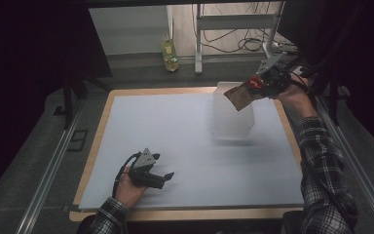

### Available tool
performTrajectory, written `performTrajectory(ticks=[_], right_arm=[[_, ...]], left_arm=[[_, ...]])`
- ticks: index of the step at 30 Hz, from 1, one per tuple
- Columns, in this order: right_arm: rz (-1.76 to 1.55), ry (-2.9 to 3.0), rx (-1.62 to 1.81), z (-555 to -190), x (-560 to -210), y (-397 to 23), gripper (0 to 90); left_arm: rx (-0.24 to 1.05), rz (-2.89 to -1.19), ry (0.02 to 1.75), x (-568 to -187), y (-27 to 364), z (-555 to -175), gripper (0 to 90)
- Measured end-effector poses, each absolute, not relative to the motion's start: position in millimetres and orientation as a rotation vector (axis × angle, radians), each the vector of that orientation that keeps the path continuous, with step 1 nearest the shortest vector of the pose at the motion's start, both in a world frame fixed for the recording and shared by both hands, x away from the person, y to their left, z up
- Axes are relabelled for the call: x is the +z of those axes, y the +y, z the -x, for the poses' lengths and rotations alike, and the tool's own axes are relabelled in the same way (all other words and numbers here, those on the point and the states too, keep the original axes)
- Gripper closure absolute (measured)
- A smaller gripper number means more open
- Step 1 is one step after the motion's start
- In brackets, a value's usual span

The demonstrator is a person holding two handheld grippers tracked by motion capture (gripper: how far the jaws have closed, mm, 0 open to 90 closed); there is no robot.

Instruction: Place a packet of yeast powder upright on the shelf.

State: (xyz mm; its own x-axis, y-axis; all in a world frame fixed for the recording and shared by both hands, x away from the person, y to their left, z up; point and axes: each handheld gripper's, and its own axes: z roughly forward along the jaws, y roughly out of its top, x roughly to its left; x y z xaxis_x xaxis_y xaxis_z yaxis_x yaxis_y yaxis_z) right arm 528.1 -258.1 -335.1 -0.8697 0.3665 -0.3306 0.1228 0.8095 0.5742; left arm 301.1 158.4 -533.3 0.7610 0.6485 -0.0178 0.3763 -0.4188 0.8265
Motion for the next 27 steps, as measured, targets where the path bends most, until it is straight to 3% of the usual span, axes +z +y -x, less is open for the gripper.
performTrajectory(ticks=[20, 27], right_arm=[[-0.242, 2.616, 0.812, -517, -324, -255, 70.7], [-0.225, 2.681, 0.720, -523, -343, -250, 70.8]], left_arm=[[0.371, -2.058, 0.770, -534, 157, -301, 10.8], [0.369, -2.070, 0.766, -535, 157, -301, 10.9]])
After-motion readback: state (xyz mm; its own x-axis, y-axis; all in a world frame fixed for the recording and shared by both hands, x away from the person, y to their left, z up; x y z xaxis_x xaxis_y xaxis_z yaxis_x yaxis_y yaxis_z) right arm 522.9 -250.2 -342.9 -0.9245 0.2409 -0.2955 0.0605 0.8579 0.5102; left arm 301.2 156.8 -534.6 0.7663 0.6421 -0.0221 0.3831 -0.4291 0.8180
